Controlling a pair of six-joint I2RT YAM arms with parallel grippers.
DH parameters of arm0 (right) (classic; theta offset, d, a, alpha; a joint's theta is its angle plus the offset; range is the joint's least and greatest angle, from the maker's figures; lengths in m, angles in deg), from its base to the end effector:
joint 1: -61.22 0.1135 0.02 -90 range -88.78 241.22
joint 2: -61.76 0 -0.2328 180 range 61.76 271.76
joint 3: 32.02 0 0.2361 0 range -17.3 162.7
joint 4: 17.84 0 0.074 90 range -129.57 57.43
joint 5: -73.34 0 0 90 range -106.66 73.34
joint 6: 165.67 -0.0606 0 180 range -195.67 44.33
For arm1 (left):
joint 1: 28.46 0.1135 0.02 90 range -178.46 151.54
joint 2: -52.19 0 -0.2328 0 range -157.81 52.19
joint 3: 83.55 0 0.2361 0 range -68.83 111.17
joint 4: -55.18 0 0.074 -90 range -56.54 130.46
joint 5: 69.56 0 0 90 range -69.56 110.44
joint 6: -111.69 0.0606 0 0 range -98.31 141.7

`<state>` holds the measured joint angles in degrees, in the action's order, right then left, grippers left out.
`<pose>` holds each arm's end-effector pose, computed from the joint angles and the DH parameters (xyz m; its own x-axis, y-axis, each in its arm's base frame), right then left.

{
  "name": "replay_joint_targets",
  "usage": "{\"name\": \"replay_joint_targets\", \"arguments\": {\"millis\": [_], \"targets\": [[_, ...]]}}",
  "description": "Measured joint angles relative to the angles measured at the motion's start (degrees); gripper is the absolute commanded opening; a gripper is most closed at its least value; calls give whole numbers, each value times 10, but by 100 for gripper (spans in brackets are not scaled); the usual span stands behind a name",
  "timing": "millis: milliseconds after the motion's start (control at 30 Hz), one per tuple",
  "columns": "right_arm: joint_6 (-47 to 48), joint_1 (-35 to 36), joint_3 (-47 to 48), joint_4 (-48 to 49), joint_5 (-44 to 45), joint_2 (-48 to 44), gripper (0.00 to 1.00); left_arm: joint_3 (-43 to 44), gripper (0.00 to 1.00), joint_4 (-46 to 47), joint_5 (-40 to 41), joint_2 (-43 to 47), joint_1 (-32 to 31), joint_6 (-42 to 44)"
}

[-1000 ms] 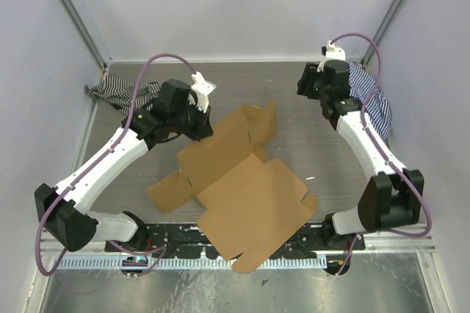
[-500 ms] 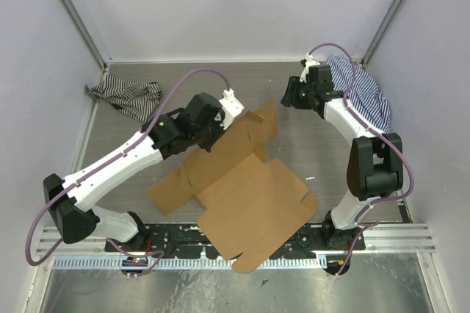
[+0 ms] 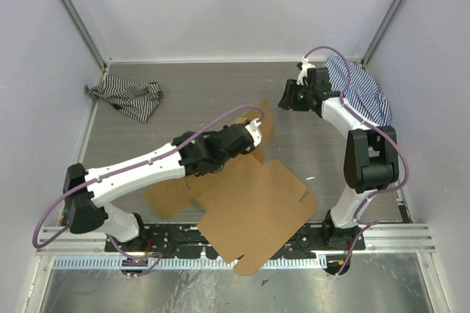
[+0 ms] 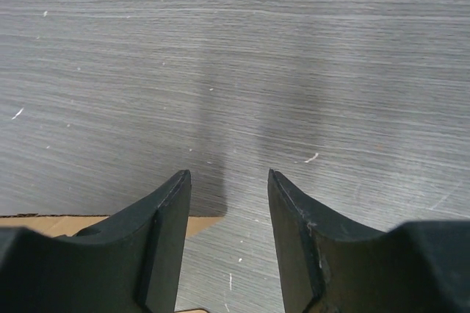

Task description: Fold the paper box

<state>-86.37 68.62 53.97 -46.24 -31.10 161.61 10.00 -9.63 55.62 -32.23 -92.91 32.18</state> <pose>0.3821 0.0649 0.1971 -0.7124 0.0888 -0.6961 -0.1786 0.9364 0.3022 0.1609 -0.2557 0.2806 -0.2415 0.8502 -0.4678 0.6522 0.4991 0.5705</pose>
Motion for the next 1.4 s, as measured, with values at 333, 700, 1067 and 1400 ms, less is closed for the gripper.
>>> {"name": "replay_joint_targets", "arguments": {"millis": [333, 700, 1067, 1400], "targets": [[-19, -4, -40, 58, -133, -34, 15, -5, 0, -13, 158, -68, -64, 20], [-45, 35, -75, 82, -183, -140, 14, -4, 0, -12, 213, -90, -84, 23], [-61, 116, -80, 96, -216, -121, 14, 3, 0, -12, 222, -92, -88, 23], [-62, 129, -116, 80, -238, -121, 14, 3, 0, -14, 281, -134, -114, 20]]}}
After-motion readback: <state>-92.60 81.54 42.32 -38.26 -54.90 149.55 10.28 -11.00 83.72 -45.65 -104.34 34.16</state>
